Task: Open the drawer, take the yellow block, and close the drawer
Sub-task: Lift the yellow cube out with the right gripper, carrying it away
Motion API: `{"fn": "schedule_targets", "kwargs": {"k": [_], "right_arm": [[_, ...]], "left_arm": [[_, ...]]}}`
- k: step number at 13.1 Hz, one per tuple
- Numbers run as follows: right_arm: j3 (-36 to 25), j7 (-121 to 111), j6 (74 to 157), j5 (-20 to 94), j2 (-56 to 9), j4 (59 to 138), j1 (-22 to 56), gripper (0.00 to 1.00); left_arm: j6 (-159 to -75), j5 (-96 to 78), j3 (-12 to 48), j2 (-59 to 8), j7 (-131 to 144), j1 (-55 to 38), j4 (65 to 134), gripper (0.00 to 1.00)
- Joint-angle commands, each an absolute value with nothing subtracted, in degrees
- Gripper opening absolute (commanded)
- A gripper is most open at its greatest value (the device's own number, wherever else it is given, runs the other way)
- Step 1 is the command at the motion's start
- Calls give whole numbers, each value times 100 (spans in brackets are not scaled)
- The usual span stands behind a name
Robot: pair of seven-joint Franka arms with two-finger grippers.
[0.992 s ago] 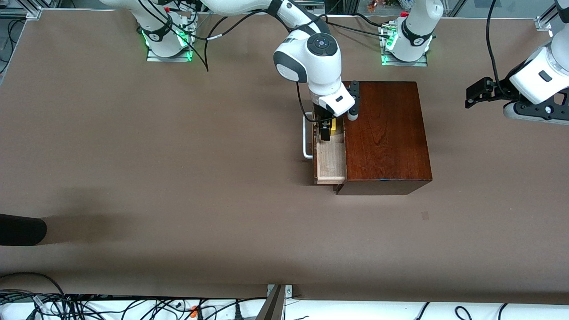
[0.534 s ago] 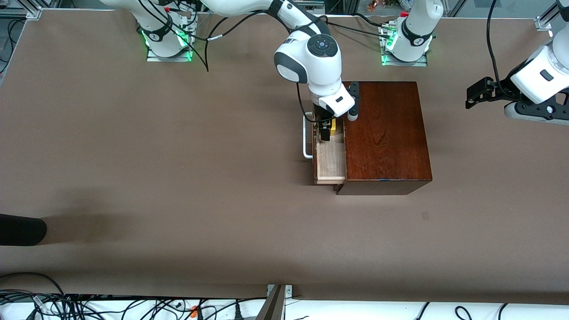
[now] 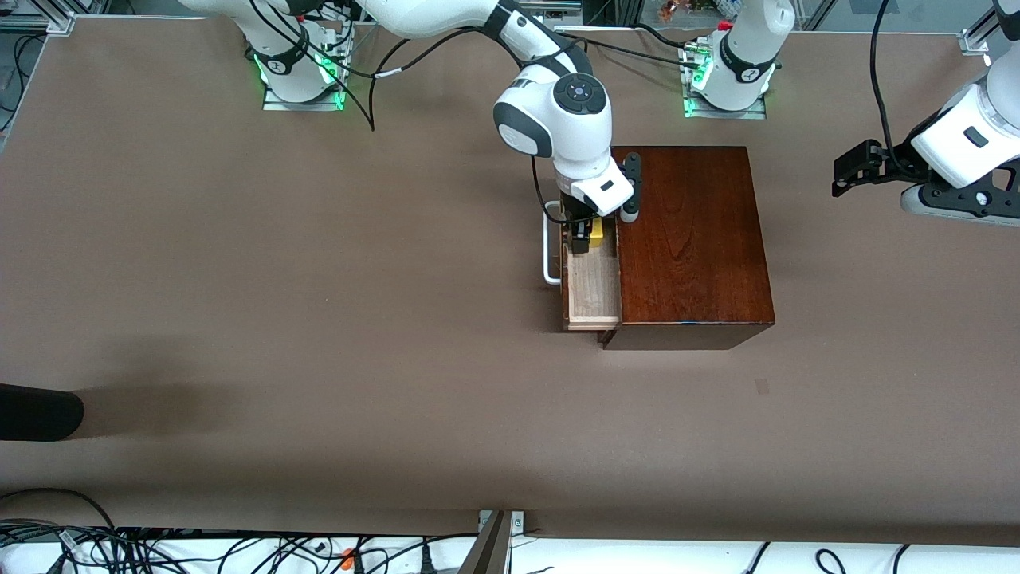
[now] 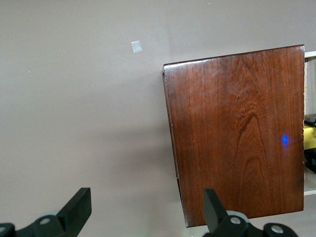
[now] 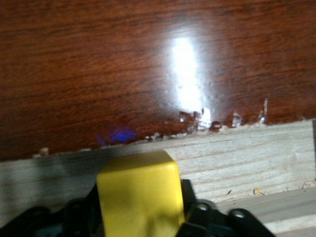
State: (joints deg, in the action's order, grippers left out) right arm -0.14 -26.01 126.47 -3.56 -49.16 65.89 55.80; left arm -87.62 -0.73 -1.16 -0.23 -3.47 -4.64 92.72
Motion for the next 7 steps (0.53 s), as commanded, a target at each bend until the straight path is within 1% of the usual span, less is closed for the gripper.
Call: {"fn": "schedule_targets", "kwargs": {"k": [1, 2, 4, 5, 7], "right_arm": [[-9, -2575, 12621, -413, -4983, 6416, 5599, 28], [-9, -2575, 12586, -404, -4966, 6407, 5599, 15], [0, -2453, 12516, -396, -4905, 6381, 5599, 3], [17, -2304, 12385, -396, -4878, 6372, 5599, 0], [9, -2163, 12078, -369, -4694, 6346, 5599, 0]], "left_arm": [[-8631, -220, -105, -123, -343, -457, 9070, 100], [-8631, -220, -105, -123, -343, -457, 9070, 100], [-8631, -211, -105, -132, -343, -457, 9070, 100], [-8631, -211, -105, -132, -343, -457, 9070, 100], [-8631, -220, -105, -132, -343, -457, 9070, 100]]}}
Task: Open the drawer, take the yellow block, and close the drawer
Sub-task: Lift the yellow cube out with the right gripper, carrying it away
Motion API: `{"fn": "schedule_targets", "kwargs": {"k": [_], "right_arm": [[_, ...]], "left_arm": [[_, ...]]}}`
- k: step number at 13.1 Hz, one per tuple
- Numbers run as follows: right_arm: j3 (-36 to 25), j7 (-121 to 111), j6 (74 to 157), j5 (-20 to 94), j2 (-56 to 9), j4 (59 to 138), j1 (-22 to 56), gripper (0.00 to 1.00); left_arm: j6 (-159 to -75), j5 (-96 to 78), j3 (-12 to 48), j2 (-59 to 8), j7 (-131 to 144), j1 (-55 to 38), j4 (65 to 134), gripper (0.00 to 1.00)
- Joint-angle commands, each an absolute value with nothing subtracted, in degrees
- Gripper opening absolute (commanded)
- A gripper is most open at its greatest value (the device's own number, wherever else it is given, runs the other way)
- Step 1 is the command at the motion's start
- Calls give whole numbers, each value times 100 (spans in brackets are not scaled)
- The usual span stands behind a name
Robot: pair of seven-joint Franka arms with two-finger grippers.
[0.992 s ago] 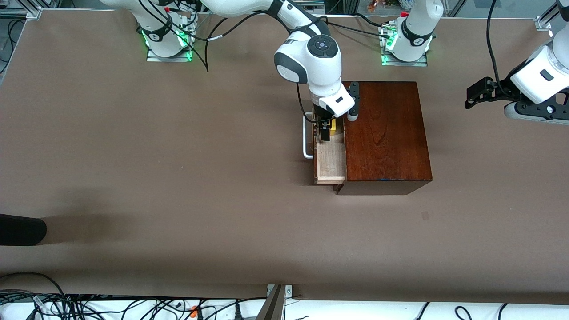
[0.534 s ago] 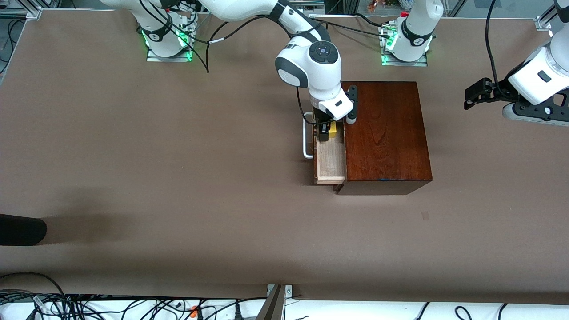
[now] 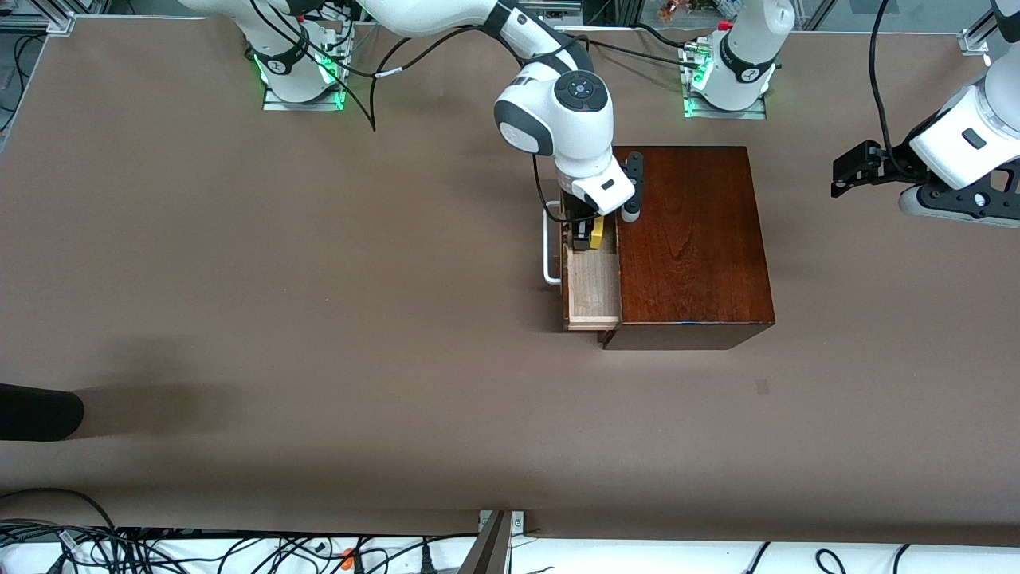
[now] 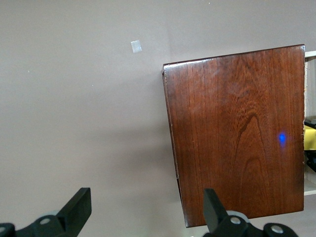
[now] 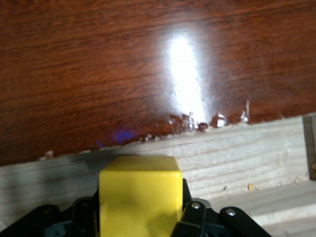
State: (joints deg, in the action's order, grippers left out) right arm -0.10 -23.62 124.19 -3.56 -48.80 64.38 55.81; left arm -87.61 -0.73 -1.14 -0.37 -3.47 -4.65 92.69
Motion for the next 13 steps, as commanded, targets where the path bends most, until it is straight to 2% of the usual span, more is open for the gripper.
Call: {"fn": "schedule_targets", "kwargs": {"k": [1, 4, 7, 13], "right_arm": [[9, -2162, 11928, -326, -4572, 6267, 5590, 0], [-17, -2162, 11383, -53, -4299, 5916, 5529, 0], [-79, -2171, 10883, -35, -3894, 5915, 5310, 0], [-70, -2259, 9880, 412, -3218, 5950, 3650, 0]], "left_arm": [[-8631, -220, -105, -123, -343, -457, 9070, 100], [-8622, -220, -105, -123, -343, -457, 9070, 100], [-8631, -220, -105, -141, -351, -457, 9070, 100], [-8648, -351, -88, -289, -404, -545, 9062, 100]]}}
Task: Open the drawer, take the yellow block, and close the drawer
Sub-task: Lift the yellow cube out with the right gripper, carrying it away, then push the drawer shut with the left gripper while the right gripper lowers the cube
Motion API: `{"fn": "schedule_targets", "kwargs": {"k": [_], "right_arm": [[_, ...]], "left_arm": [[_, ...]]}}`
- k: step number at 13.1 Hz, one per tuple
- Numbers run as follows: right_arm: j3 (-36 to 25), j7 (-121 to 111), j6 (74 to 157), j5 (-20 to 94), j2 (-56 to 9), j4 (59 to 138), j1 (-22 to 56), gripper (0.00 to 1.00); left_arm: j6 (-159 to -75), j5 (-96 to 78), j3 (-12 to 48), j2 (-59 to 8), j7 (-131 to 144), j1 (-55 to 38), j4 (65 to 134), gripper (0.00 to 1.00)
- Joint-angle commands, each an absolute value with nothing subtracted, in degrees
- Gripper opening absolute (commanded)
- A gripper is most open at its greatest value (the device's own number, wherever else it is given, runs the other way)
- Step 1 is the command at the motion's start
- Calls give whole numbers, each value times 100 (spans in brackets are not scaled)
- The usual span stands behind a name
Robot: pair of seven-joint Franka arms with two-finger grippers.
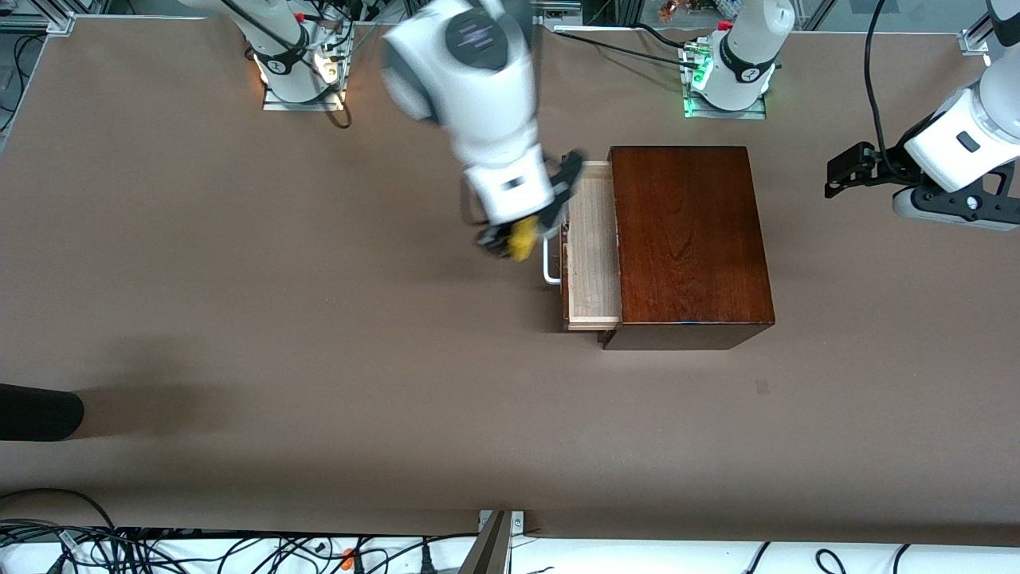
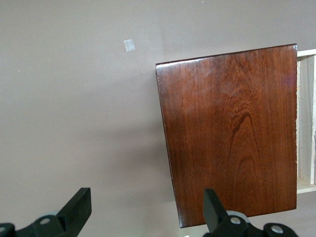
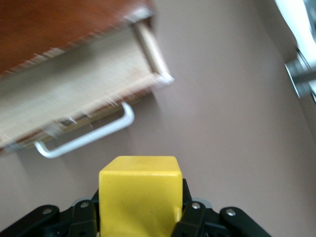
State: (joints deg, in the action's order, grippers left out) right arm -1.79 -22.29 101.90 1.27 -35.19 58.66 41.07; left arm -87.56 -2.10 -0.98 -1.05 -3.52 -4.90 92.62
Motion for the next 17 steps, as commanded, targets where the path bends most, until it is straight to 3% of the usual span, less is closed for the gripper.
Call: {"fn": "schedule_targets", "kwargs": {"k": [1, 3, 5, 9, 12, 17], "right_arm": [[-105, -2294, 9757, 413, -3130, 5976, 3386, 0], [-132, -2504, 9563, 439, -3050, 6037, 2799, 0], [-175, -2645, 9650, 693, -2770, 6641, 2331, 0], [-475, -2611, 10649, 949, -1900, 8924, 1794, 0], [-606, -2506, 11608, 897, -1793, 10070, 1591, 0], [-703, -988, 12427, 835, -2196, 10731, 1573, 0]], "left_arm": [[-8648, -386, -27, -377, -404, -615, 9062, 100], [-8657, -588, 201, -754, -413, -694, 9062, 100], [-8666, -519, 465, -1288, -404, -826, 8783, 100], [-8578, -597, 597, -2012, -404, -1291, 8218, 100], [-8718, -676, 870, -2214, -457, -1931, 8131, 100], [-10219, -1108, 1711, -2758, -2203, -2250, 7936, 100]]}}
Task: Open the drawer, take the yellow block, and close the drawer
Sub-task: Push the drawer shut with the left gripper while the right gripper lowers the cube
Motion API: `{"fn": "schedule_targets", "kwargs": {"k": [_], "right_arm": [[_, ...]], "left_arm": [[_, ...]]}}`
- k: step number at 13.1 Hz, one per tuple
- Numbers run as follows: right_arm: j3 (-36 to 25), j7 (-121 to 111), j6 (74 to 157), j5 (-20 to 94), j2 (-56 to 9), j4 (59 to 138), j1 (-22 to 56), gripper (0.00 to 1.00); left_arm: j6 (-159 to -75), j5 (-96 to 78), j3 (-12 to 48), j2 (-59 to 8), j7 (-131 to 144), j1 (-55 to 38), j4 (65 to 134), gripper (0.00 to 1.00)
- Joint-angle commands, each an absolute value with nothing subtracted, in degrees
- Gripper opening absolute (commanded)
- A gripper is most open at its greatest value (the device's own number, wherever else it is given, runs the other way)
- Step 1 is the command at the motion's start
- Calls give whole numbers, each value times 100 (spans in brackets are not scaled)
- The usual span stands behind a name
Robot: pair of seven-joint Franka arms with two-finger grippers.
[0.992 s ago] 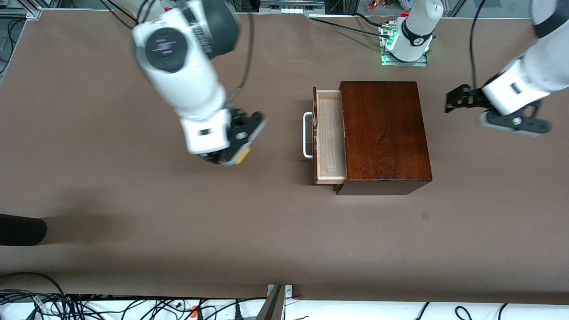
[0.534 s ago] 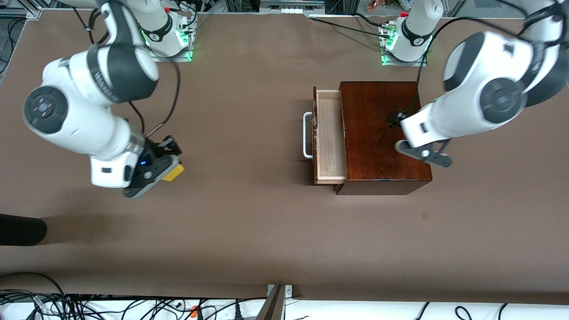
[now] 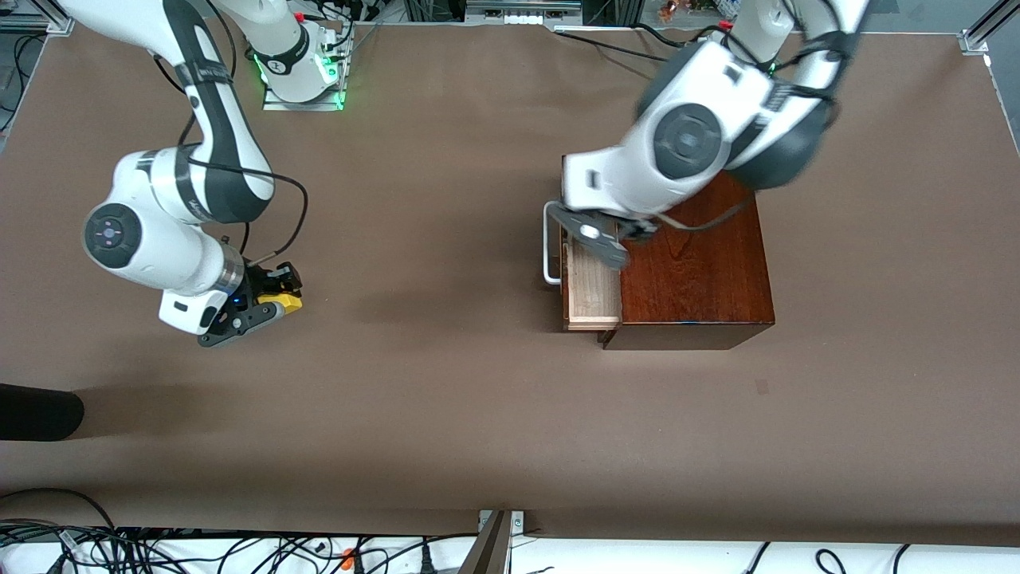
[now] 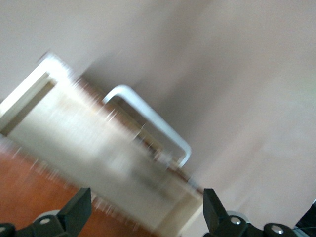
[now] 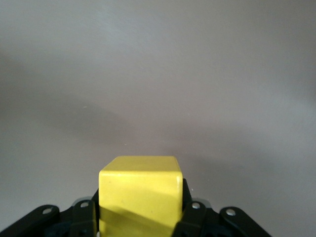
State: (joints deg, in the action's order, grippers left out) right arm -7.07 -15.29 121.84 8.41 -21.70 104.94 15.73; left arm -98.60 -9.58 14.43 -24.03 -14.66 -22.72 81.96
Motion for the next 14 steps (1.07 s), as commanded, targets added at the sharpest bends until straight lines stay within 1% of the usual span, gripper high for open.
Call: {"fn": "schedule_targets", "kwargs": {"k": [1, 3, 5, 7, 9, 10, 11, 12, 13, 14], "right_arm": [[-703, -619, 12506, 826, -2310, 10740, 1573, 0], [-703, -256, 12961, 817, -2426, 11081, 1573, 0], [-703, -246, 13672, 817, -2434, 11625, 1573, 0], [-703, -237, 14533, 835, -2513, 12179, 1565, 0], [-694, -194, 14651, 844, -2549, 12278, 1573, 0], [-694, -193, 14651, 844, -2566, 12278, 1565, 10], [-694, -193, 14651, 844, -2593, 12287, 1564, 27], [-694, -202, 14643, 844, -2610, 12278, 1564, 51], [-703, -202, 14643, 835, -2619, 12278, 1564, 100], [-703, -246, 14608, 835, -2558, 12278, 1573, 100]], "left_arm": [[-10561, -1099, 1862, -2890, -2589, -2259, 7945, 100], [-11282, -1081, 2030, -3180, -3494, -2477, 8059, 100], [-11626, -976, 2022, -3357, -3840, -2854, 8199, 100], [-11899, -181, 2021, -3533, -3858, -3162, 8393, 100], [-11953, 700, 2030, -3568, -3893, -3191, 8604, 100], [-11953, 781, 2030, -3577, -4094, -3147, 8674, 100], [-11944, 782, 2013, -3595, -4270, -3077, 8771, 100], [-11901, 791, 2004, -3560, -4358, -2954, 8867, 100], [-11874, 782, 1995, -3525, -4438, -2840, 9007, 100], [-11804, 791, 1995, -3516, -4456, -2682, 9087, 100]]}}
